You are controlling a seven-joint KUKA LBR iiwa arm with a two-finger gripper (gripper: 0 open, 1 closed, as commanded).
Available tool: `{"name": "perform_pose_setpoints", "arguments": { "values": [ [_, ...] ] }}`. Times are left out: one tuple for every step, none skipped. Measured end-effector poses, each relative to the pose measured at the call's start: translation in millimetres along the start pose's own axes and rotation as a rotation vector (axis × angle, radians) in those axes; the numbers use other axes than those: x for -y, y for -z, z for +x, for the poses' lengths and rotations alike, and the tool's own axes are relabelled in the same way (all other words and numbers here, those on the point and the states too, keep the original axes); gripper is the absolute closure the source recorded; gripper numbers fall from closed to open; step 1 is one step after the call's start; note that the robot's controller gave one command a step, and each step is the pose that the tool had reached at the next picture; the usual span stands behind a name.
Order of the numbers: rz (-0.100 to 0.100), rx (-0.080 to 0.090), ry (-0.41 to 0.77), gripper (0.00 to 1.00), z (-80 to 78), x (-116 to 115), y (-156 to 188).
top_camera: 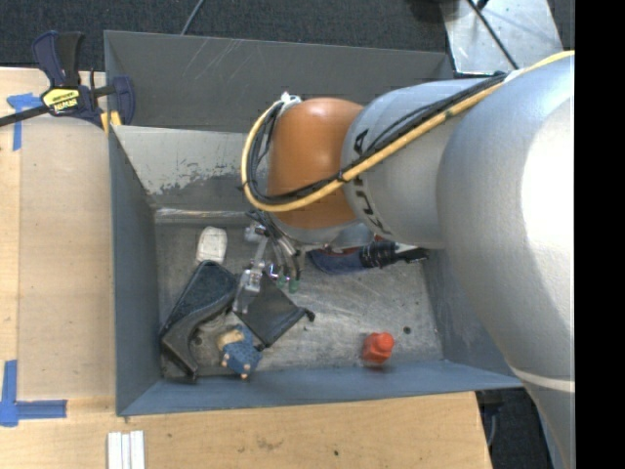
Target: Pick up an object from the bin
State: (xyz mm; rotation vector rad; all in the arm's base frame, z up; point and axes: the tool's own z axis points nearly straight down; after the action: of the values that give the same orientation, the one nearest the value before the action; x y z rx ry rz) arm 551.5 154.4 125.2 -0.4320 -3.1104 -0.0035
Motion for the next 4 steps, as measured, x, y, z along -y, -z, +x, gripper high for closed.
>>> {"name": "perform_pose_setpoints", "arguments": {
  "values": [
    [-0.007,0.015,-0.151,0.00,13.2,27.2,-50.2],
    [-0.003,0.009,-0.149,0.00,11.1,26.2,-48.0],
    [-0.007,0.017,-0.150,1.00,8.1,25.7,-45.1],
    [-0.001,0.005,-0.148,1.00,7.1,25.7,-32.1]
  ]
}}
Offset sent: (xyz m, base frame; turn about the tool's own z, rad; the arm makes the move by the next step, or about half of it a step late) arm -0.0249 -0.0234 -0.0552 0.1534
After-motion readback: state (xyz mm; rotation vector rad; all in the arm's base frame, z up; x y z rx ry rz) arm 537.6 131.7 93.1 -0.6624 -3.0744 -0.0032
